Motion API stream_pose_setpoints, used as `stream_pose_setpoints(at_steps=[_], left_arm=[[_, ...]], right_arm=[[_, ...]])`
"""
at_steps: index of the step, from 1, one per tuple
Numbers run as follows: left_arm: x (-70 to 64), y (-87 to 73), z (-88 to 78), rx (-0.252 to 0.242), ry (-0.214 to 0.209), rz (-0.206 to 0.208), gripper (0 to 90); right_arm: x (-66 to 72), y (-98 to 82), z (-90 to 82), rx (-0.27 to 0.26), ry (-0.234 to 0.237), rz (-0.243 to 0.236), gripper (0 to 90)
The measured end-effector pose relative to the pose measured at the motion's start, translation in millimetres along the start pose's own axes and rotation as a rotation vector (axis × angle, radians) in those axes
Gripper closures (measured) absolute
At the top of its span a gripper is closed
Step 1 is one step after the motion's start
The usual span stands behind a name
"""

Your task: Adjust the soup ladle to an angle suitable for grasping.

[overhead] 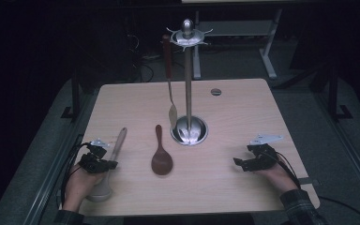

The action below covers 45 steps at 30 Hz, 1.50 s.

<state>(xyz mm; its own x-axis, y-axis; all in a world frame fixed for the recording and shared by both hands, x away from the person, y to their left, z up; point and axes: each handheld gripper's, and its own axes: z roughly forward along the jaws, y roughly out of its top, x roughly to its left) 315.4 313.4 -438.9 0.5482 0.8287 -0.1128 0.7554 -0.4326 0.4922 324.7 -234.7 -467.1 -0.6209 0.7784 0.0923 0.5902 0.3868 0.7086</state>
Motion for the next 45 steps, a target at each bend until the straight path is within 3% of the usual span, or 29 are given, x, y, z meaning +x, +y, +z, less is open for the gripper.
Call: stream_pose_setpoints(at_steps=[6, 12, 19, 24, 33, 37, 45], left_arm=[[3.8, 3.5, -7.1, -0.030, -0.040, -0.010, 89.8], [17.3, 19.8, -16.9, -0.069, -0.025, -0.023, 89.8], [46.6, 41.4, -3.2, -0.060, 0.007, -0.075, 89.8], [57.5, 50.5, 11.2, -0.034, 0.016, -0.100, 89.8], [54.0, 55.2, 19.1, -0.033, 0.039, -0.095, 89.8], [50.2, 57.0, 20.9, -0.030, 0.021, -0.087, 89.8], [29.7, 65.9, 28.6, -0.020, -0.041, -0.017, 89.8]], right_arm=[[0.0, -0.1, 0.5, -0.001, 0.002, -0.003, 17.6], [-0.4, -0.3, 1.8, 0.003, -0.001, -0.002, 17.6], [-1.3, -0.5, 2.2, 0.005, -0.004, 0.001, 17.6], [-1.7, -0.9, 2.2, 0.008, -0.004, 0.010, 17.5], [-1.9, -0.7, 3.0, 0.007, -0.003, -0.003, 17.6], [-1.9, -0.6, 3.4, 0.012, -0.003, -0.007, 17.6], [-1.4, -0.5, 3.4, 0.017, -0.004, -0.006, 17.6]])
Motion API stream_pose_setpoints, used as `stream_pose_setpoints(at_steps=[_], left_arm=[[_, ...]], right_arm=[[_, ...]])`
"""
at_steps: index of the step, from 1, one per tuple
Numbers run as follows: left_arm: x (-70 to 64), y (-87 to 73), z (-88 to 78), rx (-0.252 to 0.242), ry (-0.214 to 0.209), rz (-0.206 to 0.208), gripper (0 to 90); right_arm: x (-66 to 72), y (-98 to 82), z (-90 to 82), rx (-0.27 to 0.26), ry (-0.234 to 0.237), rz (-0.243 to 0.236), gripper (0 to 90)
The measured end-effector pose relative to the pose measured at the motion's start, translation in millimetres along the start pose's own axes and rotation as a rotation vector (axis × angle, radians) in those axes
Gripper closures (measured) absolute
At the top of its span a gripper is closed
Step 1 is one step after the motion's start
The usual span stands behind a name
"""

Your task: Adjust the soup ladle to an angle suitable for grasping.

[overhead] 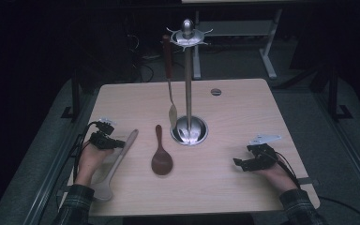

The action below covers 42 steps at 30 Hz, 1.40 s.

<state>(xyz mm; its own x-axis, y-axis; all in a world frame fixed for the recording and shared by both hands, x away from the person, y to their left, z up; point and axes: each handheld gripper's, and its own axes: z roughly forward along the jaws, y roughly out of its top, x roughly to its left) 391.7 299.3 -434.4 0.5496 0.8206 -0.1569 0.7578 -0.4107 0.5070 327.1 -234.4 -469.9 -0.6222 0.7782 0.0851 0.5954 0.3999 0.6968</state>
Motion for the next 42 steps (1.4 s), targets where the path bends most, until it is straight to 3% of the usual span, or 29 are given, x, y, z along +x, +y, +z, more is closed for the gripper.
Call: stream_pose_setpoints(at_steps=[8, 16, 18, 20, 23, 29, 33, 36, 39, 42], left_arm=[[-17.3, 4.6, 5.6, 0.013, -0.061, 0.037, 89.8], [-28.5, 7.2, 7.8, 0.025, -0.079, 0.075, 89.8], [-30.3, 6.7, 9.0, 0.013, -0.094, 0.064, 89.8], [-29.6, 7.1, 8.6, 0.024, -0.092, 0.082, 89.8], [-29.4, 6.3, 7.5, 0.021, -0.092, 0.073, 89.8], [-27.1, 3.3, -12.5, 0.015, -0.053, 0.077, 86.3], [-30.8, -0.5, -20.5, 0.072, -0.049, 0.070, 78.5], [-36.6, -4.4, -19.6, 0.112, -0.039, 0.094, 68.2], [-38.2, -6.5, -16.9, 0.163, -0.035, 0.121, 66.3], [-39.2, -7.2, -11.9, 0.186, -0.013, 0.120, 66.3]], right_arm=[[-0.6, -0.2, -0.1, -0.002, 0.002, -0.008, 17.6], [-0.7, -0.3, -0.2, -0.001, 0.002, -0.009, 17.6], [-0.9, -0.3, -0.1, 0.001, 0.003, -0.007, 17.6], [-0.9, -0.3, -0.1, 0.000, 0.003, -0.007, 17.6], [-0.3, -0.5, -0.5, 0.008, 0.004, 0.002, 17.6], [-0.8, -1.0, -0.2, 0.005, 0.010, 0.000, 17.6], [-1.2, -0.8, 0.0, 0.007, 0.010, -0.010, 17.6], [-1.0, -0.8, 0.0, 0.006, 0.010, -0.011, 17.6], [-1.1, -0.6, -0.3, 0.008, 0.010, -0.012, 17.6], [-1.0, -0.7, -0.1, 0.008, 0.010, -0.014, 17.6]])
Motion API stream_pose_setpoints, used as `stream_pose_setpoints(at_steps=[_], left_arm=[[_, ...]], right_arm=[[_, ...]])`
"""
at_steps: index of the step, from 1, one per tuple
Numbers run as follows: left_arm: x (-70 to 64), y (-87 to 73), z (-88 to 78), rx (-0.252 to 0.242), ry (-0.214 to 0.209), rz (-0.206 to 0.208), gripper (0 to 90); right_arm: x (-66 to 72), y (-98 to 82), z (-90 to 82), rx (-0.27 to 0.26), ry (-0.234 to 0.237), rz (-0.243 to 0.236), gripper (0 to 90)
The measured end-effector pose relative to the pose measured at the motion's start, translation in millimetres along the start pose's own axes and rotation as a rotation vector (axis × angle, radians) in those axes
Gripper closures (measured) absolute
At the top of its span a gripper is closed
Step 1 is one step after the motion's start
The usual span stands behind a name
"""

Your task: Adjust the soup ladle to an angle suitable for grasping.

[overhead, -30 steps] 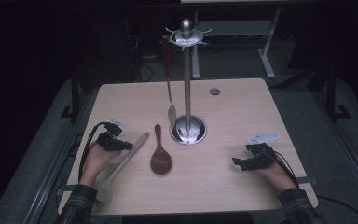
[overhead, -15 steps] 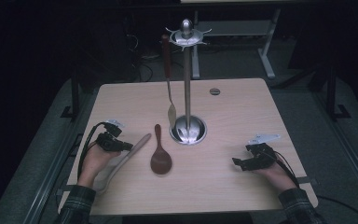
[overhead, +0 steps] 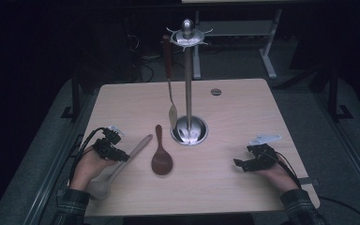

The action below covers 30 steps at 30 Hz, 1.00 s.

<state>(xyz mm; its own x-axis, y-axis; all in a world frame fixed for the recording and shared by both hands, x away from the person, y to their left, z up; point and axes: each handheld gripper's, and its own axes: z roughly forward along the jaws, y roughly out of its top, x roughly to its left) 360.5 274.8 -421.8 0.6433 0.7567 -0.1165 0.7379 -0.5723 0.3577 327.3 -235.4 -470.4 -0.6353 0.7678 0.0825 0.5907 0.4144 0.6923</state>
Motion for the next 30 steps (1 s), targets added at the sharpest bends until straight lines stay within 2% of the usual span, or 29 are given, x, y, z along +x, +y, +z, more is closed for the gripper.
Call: stream_pose_setpoints(at_steps=[1, 3, 9, 11, 15, 23, 30], left_arm=[[-0.5, 0.3, 0.4, -0.004, -0.010, -0.004, 65.6], [-1.7, 1.0, 1.5, 0.011, 0.001, 0.014, 65.8], [-5.9, 2.3, 9.8, 0.062, 0.027, 0.028, 66.4], [-7.5, 2.9, 12.1, 0.064, 0.019, 0.025, 66.7], [-11.2, 3.9, 17.2, 0.086, 0.047, 0.033, 68.3], [-15.6, 6.6, 18.7, 0.092, 0.079, 0.045, 73.2], [-16.6, 7.4, 18.8, 0.098, 0.092, 0.026, 74.9]], right_arm=[[0.0, 0.0, 0.0, 0.000, 0.000, 0.000, 17.6], [0.1, 0.0, -0.4, 0.001, 0.001, 0.000, 17.6], [-0.1, -0.1, -0.1, 0.000, 0.002, -0.002, 17.6], [-0.1, -0.1, -0.3, 0.001, 0.001, -0.001, 17.6], [-0.1, -0.2, -0.4, 0.002, 0.001, -0.002, 17.6], [-0.1, -0.2, -0.2, 0.001, 0.002, -0.005, 17.7], [0.2, -0.3, 0.9, 0.005, 0.004, -0.014, 17.7]])
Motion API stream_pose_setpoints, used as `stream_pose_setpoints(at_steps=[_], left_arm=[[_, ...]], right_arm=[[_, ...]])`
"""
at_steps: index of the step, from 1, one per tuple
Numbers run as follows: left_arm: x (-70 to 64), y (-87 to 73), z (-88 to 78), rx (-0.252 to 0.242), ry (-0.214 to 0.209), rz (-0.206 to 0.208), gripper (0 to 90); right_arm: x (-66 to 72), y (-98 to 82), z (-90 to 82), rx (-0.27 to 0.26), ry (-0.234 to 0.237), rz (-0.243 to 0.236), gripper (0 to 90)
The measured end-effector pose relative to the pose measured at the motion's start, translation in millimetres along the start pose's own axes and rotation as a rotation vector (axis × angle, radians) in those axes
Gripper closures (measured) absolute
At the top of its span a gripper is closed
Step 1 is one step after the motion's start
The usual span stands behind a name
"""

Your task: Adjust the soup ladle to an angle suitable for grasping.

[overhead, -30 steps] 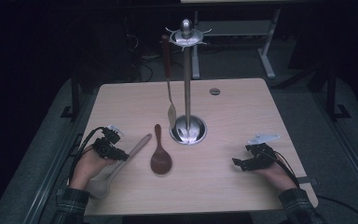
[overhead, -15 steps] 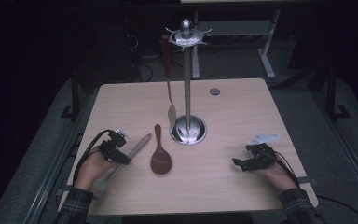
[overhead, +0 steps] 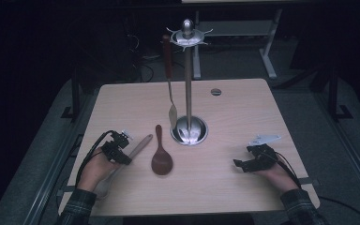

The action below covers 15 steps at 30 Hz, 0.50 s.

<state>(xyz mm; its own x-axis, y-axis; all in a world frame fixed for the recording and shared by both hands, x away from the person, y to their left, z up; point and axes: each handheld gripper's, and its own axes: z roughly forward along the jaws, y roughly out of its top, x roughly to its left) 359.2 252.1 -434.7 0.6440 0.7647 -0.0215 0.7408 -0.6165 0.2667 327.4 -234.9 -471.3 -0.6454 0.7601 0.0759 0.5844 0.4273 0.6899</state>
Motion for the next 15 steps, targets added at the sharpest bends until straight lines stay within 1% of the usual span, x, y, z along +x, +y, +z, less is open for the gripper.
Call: stream_pose_setpoints(at_steps=[4, 6, 8, 13, 14, 15], left_arm=[[0.2, 0.2, 0.1, -0.002, -0.003, -0.010, 75.6], [0.2, 0.0, 0.1, -0.004, -0.002, -0.005, 76.3], [1.7, -1.4, -0.1, -0.013, -0.020, -0.010, 76.7], [4.2, -4.2, -0.7, -0.025, -0.064, -0.006, 77.0], [4.0, -4.8, -0.9, -0.029, -0.069, -0.013, 77.1], [4.5, -5.3, -1.4, -0.031, -0.070, -0.011, 77.1]], right_arm=[[0.4, -0.1, 0.2, 0.005, -0.001, 0.000, 17.7], [1.2, -0.3, 0.4, 0.011, -0.003, 0.008, 17.8], [0.8, -0.3, 0.9, 0.012, -0.003, 0.001, 17.8], [0.0, -0.3, 0.3, 0.004, -0.003, 0.000, 17.8], [-0.6, -0.3, 0.2, 0.001, -0.004, -0.001, 17.8], [-0.8, -0.3, -0.2, 0.001, -0.006, 0.001, 17.8]])
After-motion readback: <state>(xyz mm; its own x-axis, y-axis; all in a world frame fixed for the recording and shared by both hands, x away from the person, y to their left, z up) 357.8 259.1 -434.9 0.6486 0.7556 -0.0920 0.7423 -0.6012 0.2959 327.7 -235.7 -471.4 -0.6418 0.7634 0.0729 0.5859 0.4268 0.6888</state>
